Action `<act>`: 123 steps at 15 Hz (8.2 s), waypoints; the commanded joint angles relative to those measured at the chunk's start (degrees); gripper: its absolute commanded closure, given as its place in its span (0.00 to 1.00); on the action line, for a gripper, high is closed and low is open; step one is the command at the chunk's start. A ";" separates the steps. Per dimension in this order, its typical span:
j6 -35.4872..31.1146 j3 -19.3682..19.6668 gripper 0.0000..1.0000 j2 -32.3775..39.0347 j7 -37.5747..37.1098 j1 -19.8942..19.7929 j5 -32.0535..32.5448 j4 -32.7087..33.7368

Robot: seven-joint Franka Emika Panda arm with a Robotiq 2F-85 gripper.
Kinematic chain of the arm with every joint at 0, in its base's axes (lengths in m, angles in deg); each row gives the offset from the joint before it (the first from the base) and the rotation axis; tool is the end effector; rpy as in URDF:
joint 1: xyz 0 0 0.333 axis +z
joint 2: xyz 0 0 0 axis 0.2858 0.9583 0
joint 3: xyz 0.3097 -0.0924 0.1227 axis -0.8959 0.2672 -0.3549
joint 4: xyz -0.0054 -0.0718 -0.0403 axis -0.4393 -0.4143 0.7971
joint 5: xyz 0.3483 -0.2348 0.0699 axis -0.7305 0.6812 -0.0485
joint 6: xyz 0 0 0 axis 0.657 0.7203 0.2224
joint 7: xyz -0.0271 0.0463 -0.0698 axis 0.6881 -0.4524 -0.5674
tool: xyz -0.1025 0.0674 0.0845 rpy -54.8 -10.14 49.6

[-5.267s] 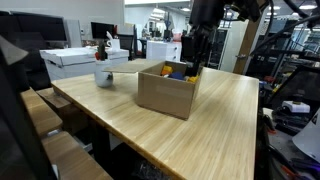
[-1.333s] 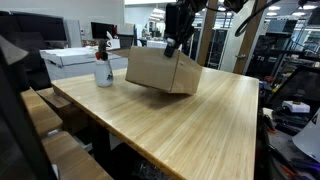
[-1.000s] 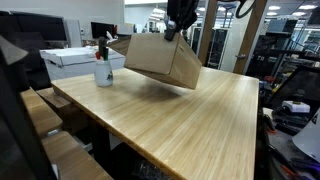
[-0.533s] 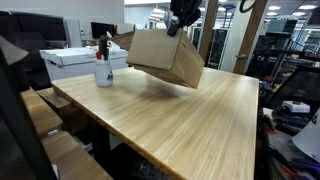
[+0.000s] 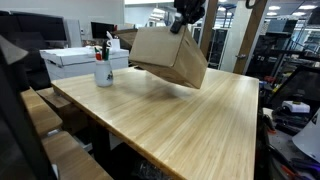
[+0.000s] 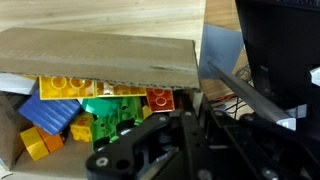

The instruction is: Take everything out of the box

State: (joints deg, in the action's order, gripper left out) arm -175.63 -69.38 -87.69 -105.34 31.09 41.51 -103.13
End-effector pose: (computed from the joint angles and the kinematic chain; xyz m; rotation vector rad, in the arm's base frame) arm 0.4606 0.2387 0.4696 -2.7196 0.1922 -0.3246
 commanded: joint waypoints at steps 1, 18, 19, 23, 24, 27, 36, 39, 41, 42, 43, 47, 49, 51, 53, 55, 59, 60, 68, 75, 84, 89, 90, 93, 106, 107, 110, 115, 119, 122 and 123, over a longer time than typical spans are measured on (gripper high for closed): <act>-2.58 0.19 0.96 -2.74 0.63 0.58 -5.30 -1.54; -14.32 2.91 0.96 -7.36 12.46 1.76 -34.90 -6.02; -14.55 2.99 0.96 -7.61 13.48 1.70 -36.51 -6.26; -15.44 2.97 0.96 -8.53 18.35 1.37 -43.99 -7.15; -15.49 2.94 0.96 -8.63 19.65 1.25 -45.77 -7.32; -16.39 3.97 0.96 -8.67 22.70 2.44 -50.70 -7.78; -17.36 4.89 0.96 -9.21 30.36 2.30 -62.70 -9.09; -17.55 5.07 0.96 -9.40 33.03 2.07 -66.50 -9.43; -17.52 5.26 0.96 -9.66 34.97 1.97 -69.12 -9.43; -17.34 5.40 0.96 -9.80 36.11 1.94 -70.43 -9.41; -17.29 5.43 0.96 -9.95 37.20 1.87 -71.65 -9.43; -16.50 5.94 0.96 -10.87 43.39 1.53 -78.52 -9.92; -16.31 6.09 0.96 -11.23 45.99 1.32 -81.28 -10.33; -16.20 6.26 0.96 -11.58 48.36 1.17 -84.03 -10.82; -15.53 6.61 0.96 -12.03 51.46 0.98 -87.14 -11.58; -14.75 6.90 0.96 -12.47 54.65 0.79 -89.94 -12.36; -13.68 7.25 0.96 -13.29 60.03 0.65 -94.22 -13.61; -13.52 7.35 0.96 -13.40 60.95 0.67 -94.99 -13.82; -8.58 8.59 0.96 -14.58 70.36 -0.02 -105.58 -15.65; 0.94 -0.14 0.96 -15.93 69.89 -11.82 -111.09 -18.56; 5.58 -2.05 0.96 -17.69 71.21 -14.55 -116.03 -20.27; 8.31 -2.18 0.96 -18.26 72.26 -15.09 -118.69 -21.07; 8.57 -2.19 0.96 -18.28 72.40 -15.10 -118.98 -21.13; 10.04 -2.11 0.96 -18.35 73.20 -15.10 -120.72 -21.67; 19.44 -0.84 0.96 -18.06 76.57 -15.17 -125.22 -24.19; 20.77 -0.63 0.96 -18.04 77.21 -15.14 -125.99 -24.65; 23.81 0.34 0.96 -17.92 77.90 -15.26 -126.57 -25.69; 27.36 7.33 0.96 -16.27 79.88 -12.58 -124.87 -24.74; 28.62 10.45 0.96 -15.45 81.05 -10.78 -124.90 -24.74; 27.16 9.06 0.96 -14.92 81.50 -10.49 -124.89 -24.74; 26.92 8.84 0.96 -14.43 81.52 -10.21 -124.90 -24.74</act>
State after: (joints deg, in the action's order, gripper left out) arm -149.32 -59.99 -103.28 -25.95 19.95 -82.98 -127.87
